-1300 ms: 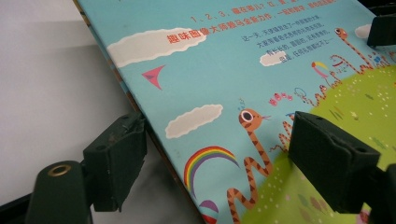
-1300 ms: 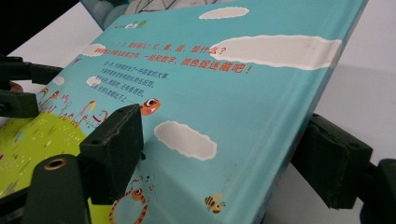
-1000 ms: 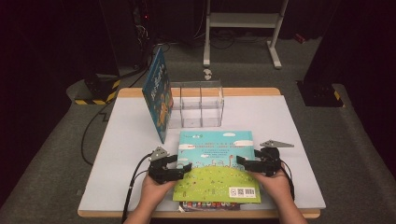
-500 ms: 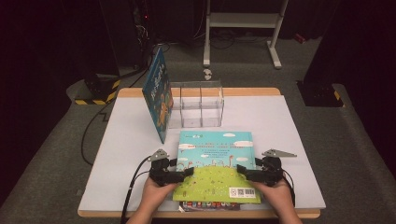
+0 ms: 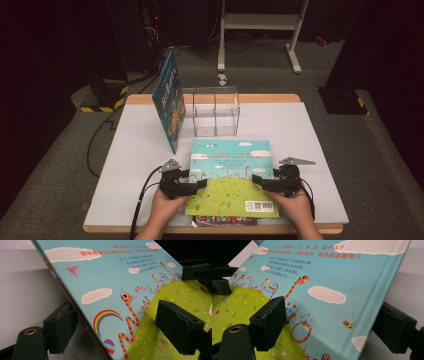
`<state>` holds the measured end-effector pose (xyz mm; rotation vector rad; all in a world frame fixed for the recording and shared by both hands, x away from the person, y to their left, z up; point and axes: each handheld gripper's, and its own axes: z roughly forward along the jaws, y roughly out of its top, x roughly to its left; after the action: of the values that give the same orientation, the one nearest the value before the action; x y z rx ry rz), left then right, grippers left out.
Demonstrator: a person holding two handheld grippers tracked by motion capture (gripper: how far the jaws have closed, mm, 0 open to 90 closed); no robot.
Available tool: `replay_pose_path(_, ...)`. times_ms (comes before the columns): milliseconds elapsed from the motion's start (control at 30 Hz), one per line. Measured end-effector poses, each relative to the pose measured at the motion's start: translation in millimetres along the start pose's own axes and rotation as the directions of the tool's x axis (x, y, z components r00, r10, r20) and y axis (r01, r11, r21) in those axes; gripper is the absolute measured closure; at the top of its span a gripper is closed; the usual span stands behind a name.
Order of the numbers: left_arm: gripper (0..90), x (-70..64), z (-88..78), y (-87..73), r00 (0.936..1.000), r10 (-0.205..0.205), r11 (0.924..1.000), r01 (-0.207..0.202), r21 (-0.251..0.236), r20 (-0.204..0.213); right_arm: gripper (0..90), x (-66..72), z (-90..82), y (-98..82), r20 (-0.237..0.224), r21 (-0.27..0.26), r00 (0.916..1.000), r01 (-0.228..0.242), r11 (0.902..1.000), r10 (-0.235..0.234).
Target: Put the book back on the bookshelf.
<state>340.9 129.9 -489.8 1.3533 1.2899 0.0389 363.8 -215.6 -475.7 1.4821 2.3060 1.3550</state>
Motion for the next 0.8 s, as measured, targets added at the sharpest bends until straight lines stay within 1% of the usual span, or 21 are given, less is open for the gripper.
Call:
replay_pose_path(67, 20.8, -1.8, -1.1, 2.2, 1.0000, 0.004, 0.9999, -0.004, -0.016, -0.002, 17.1, 2.3, -2.7, 2.2, 0.013, -0.014, 0.9999, 0.011, 0.9998, -0.011)
replay_pose_path(100, 22.4, -3.0, -1.5, 3.8, 1.0000, 0.004, 0.9997, -0.004, -0.026, -0.002, 17.5, 2.6, -3.7, 3.8, 0.019, -0.026, 0.9995, 0.025, 0.9994, -0.024)
replay_pose_path(133, 23.3, -4.0, -1.4, 4.7, 0.9999, 0.009, 0.9995, -0.010, -0.029, -0.004, 17.9, 3.6, -5.1, 5.4, 0.024, -0.032, 0.9994, 0.027, 0.9991, -0.026)
replay_pose_path(167, 23.4, -5.4, -1.0, 6.5, 0.9997, 0.023, 0.9993, -0.024, -0.031, -0.010, 18.2, 4.3, -6.0, 6.8, 0.029, -0.037, 0.9991, 0.033, 0.9988, -0.032)
replay_pose_path(233, 24.2, -8.1, 0.1, 10.2, 0.9994, 0.028, 0.9989, -0.029, -0.037, -0.019, 18.5, 6.0, -7.9, 10.7, 0.045, -0.049, 0.9978, 0.050, 0.9975, -0.048)
replay_pose_path(267, 25.0, -9.4, 0.6, 12.3, 0.9992, 0.033, 0.9984, -0.034, -0.045, -0.022, 18.7, 7.0, -9.0, 12.2, 0.050, -0.051, 0.9978, 0.046, 0.9976, -0.044)
replay_pose_path(333, 26.3, -12.5, 1.4, 15.7, 0.9989, 0.040, 0.9972, -0.042, -0.061, -0.026, 18.9, 7.7, -10.6, 15.2, 0.060, -0.064, 0.9965, 0.063, 0.9960, -0.059)
replay_pose_path(367, 27.0, -14.1, 1.3, 18.0, 0.9983, 0.050, 0.9961, -0.052, -0.071, -0.030, 19.3, 8.9, -11.6, 16.3, 0.063, -0.066, 0.9964, 0.061, 0.9959, -0.057)
replay_pose_path(433, 28.4, -17.2, 0.2, 21.4, 0.9974, 0.064, 0.9941, -0.067, -0.086, -0.033, 21.1, 10.7, -14.9, 19.6, 0.078, -0.099, 0.9938, 0.086, 0.9913, -0.079)
replay_pose_path(500, 30.4, -19.2, -1.4, 25.0, 0.9970, 0.070, 0.9920, -0.073, -0.103, -0.033, 22.6, 12.7, -17.9, 22.9, 0.089, -0.121, 0.9923, 0.097, 0.9879, -0.087)
replay_pose_path(633, 33.1, -22.4, -2.2, 29.9, 0.9969, 0.070, 0.9889, -0.074, -0.129, -0.036, 23.8, 16.8, -21.3, 28.2, 0.109, -0.144, 0.9885, 0.120, 0.9823, -0.105)
replay_pose_path(733, 34.5, -24.4, -3.5, 33.2, 0.9962, 0.079, 0.9862, -0.083, -0.143, -0.038, 24.7, 19.8, -23.4, 31.2, 0.120, -0.159, 0.9861, 0.133, 0.9782, -0.114)
replay_pose_path(767, 34.9, -25.0, -4.2, 34.4, 0.9953, 0.089, 0.9850, -0.094, -0.145, -0.040, 25.3, 21.1, -24.6, 32.0, 0.128, -0.170, 0.9849, 0.138, 0.9757, -0.117)
replay_pose_path(800, 35.4, -26.1, -4.4, 35.2, 0.9955, 0.087, 0.9837, -0.092, -0.154, -0.038, 25.9, 22.3, -25.8, 32.5, 0.131, -0.181, 0.9840, 0.143, 0.9730, -0.120)
